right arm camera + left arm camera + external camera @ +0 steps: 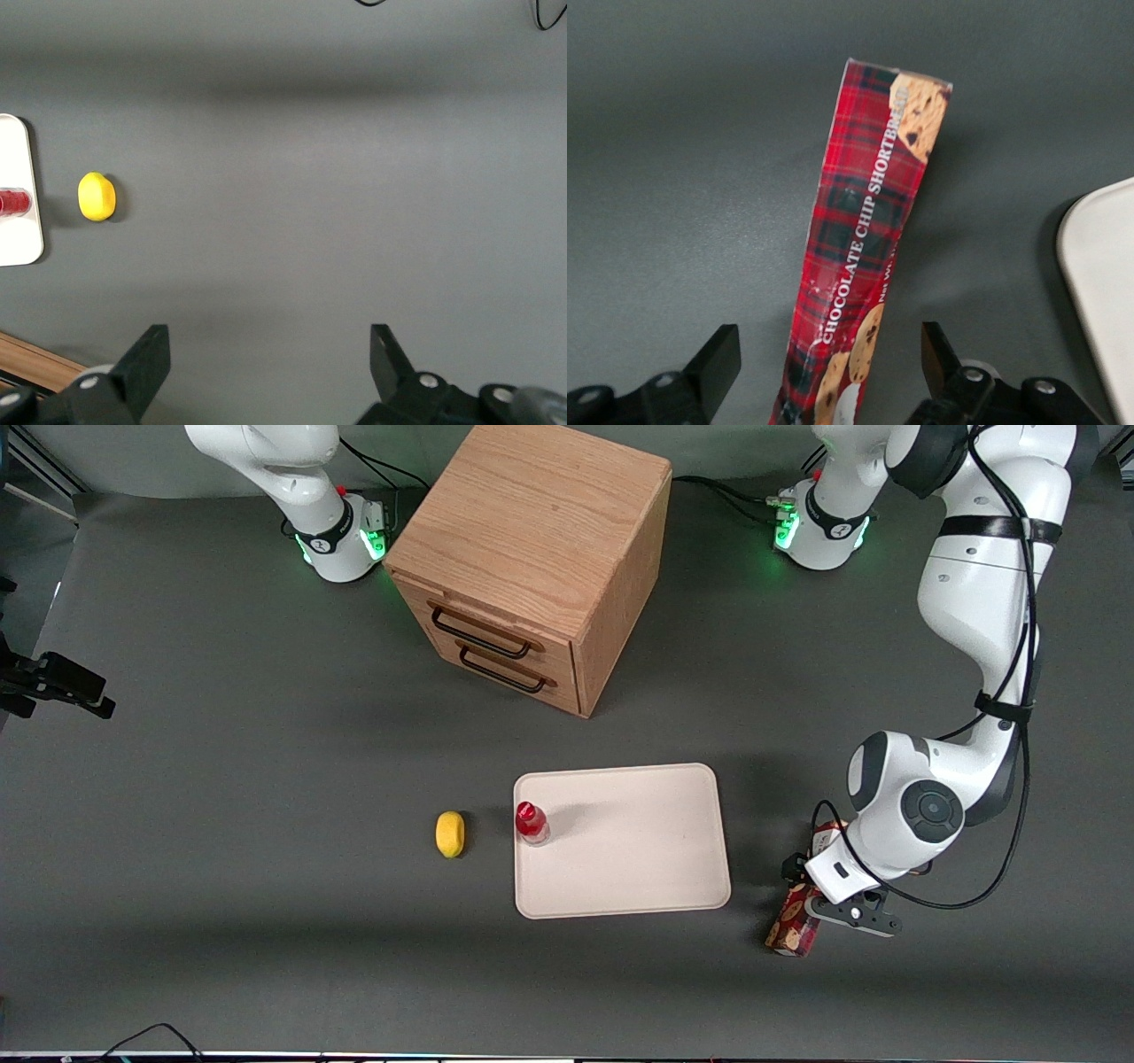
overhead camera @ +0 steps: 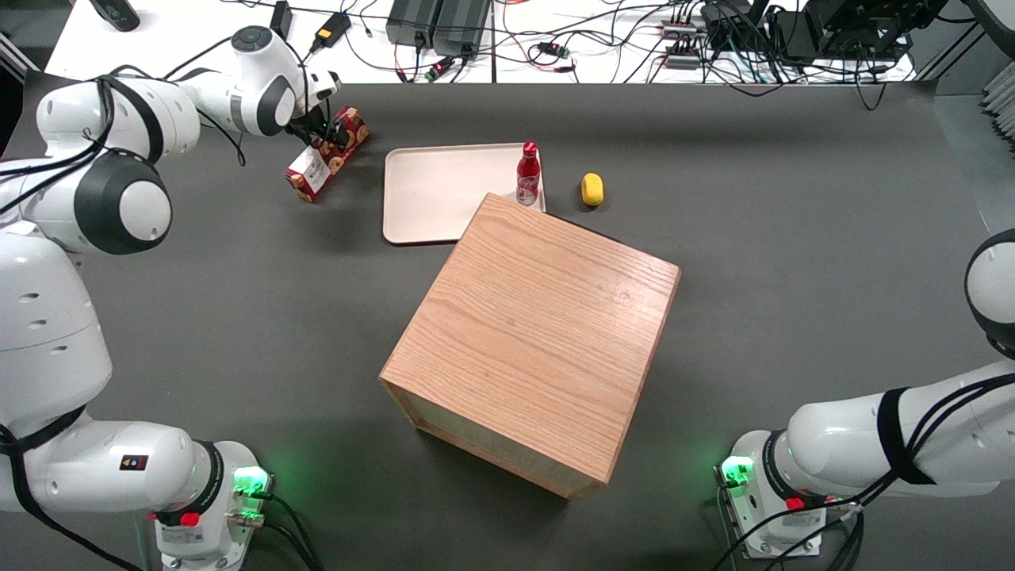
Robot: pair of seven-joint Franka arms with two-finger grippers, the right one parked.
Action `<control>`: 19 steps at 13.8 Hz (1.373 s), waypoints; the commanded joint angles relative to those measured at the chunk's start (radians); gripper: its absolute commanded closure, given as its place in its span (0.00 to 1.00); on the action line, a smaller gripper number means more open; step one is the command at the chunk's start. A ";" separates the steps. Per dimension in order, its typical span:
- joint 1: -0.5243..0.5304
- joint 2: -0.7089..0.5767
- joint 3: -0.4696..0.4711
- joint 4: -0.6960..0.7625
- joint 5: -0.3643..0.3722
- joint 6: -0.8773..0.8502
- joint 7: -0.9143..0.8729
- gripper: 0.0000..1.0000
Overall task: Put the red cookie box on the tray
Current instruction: 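Close the left gripper on the cookie box's end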
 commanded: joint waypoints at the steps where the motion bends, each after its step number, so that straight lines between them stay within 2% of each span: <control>1: -0.017 0.017 0.013 0.023 0.022 -0.001 -0.007 0.98; 2: -0.017 0.017 0.013 0.023 0.020 -0.001 -0.016 1.00; 8: -0.012 -0.006 0.013 0.036 0.031 -0.031 0.016 1.00; 13: -0.014 -0.065 -0.013 0.222 0.010 -0.374 0.136 1.00; 14: -0.014 -0.072 -0.046 0.252 -0.019 -0.439 0.123 1.00; 16: -0.015 -0.101 -0.054 0.289 -0.113 -0.507 0.076 1.00; 19: -0.035 -0.139 -0.100 0.312 -0.119 -0.565 -0.112 1.00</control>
